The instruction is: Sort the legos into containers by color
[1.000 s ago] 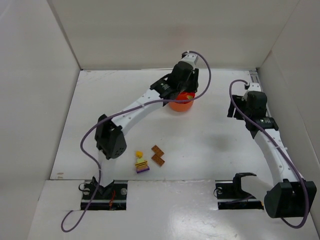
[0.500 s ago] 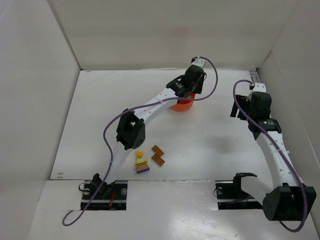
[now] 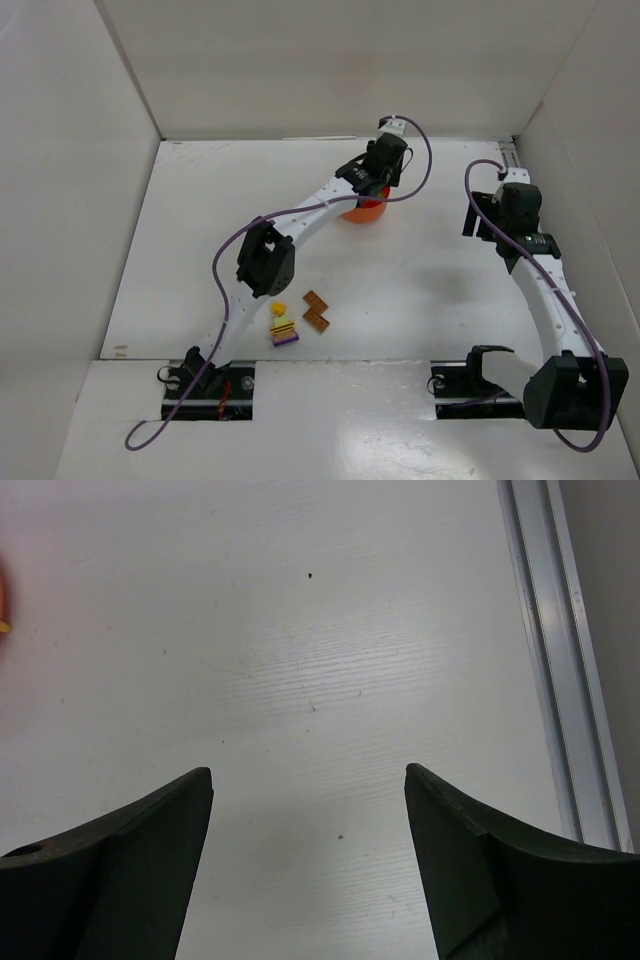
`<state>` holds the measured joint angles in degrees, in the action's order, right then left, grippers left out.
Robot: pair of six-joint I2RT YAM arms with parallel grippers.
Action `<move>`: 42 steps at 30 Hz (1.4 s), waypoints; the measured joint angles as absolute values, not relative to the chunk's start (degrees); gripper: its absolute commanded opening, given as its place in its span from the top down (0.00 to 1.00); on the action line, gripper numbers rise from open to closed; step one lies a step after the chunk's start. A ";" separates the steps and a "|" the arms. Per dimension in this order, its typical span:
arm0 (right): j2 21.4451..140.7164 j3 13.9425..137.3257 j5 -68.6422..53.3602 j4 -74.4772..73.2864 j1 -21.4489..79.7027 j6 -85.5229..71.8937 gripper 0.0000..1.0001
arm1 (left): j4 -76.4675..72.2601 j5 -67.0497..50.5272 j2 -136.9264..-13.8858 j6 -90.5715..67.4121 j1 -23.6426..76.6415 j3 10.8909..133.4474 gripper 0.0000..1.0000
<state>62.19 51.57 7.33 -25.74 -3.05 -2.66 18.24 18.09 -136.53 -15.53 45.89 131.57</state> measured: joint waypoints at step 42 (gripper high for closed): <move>57.52 49.80 -2.96 -21.74 6.28 8.47 0.19 | 16.03 11.97 -119.48 -15.29 45.76 113.71 0.01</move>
